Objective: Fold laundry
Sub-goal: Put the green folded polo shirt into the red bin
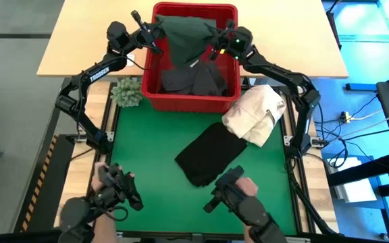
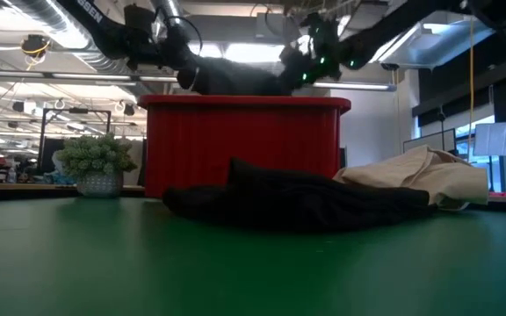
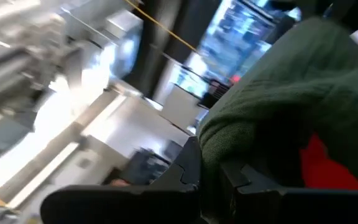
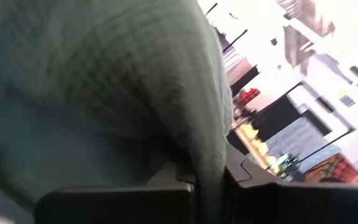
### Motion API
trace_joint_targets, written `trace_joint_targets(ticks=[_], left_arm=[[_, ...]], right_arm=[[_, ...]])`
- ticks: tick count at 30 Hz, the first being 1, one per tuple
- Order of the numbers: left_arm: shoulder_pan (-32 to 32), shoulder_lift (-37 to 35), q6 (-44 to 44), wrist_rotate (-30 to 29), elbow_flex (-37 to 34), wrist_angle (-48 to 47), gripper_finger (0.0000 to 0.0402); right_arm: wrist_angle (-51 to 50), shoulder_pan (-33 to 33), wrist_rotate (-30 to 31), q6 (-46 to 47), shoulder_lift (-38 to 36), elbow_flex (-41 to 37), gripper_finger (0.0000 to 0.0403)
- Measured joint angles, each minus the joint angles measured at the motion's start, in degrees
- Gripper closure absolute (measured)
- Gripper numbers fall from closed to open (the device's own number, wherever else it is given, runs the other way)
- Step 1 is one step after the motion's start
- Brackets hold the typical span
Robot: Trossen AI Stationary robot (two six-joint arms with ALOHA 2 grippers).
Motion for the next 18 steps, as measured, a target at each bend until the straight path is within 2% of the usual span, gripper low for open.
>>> trace_joint_targets(ticks=[5,9,18], left_arm=[[-0.73,0.66,4.64,0.15,0.00,-11.07,0.0400],[-2.46,0.82,6.50,1.26,0.00,-19.88,0.0400],[-10.79,0.80,13.42,1.61,0.00,-35.60,0.0400]], right_arm=[[-2.86,-0.05,-0.55,-0.30,4.41,-0.10,0.0389],[-9.38,0.93,-2.16,-0.40,4.97,-0.10,0.0389],[-31.18,6.14,-4.48,-7.98,-0.61,-0.12,0.0389]])
